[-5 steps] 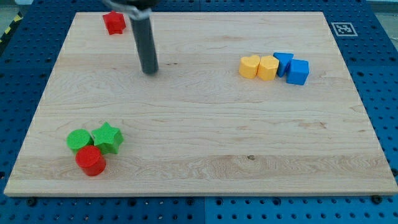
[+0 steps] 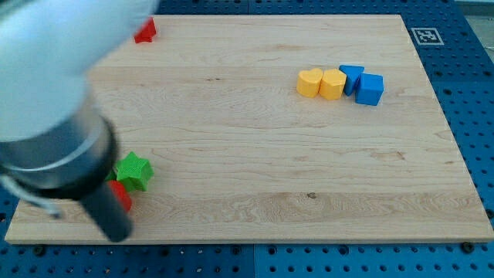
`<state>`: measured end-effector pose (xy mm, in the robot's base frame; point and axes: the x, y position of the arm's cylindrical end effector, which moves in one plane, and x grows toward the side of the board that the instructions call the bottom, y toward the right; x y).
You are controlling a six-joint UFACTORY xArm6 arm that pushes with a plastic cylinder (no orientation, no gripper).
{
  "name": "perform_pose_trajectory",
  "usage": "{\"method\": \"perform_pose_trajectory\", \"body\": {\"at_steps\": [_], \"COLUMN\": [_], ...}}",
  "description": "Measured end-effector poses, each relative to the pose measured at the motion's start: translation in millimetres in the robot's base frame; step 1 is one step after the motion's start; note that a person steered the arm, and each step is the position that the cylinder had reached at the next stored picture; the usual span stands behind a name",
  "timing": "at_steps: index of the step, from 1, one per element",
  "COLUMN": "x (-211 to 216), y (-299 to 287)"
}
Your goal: Move the red circle to the bottom of the red star
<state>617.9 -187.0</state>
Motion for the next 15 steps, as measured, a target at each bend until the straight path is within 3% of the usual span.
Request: {"method": "perform_pose_trajectory", "body": {"at_steps": [1, 3, 7, 11, 13, 15], "x": [-0.8, -22.7, -24.0, -27.9, -66.2, -126.5], "y": [-34.0, -16.7, 113.1, 89.0, 89.0, 53.3]}}
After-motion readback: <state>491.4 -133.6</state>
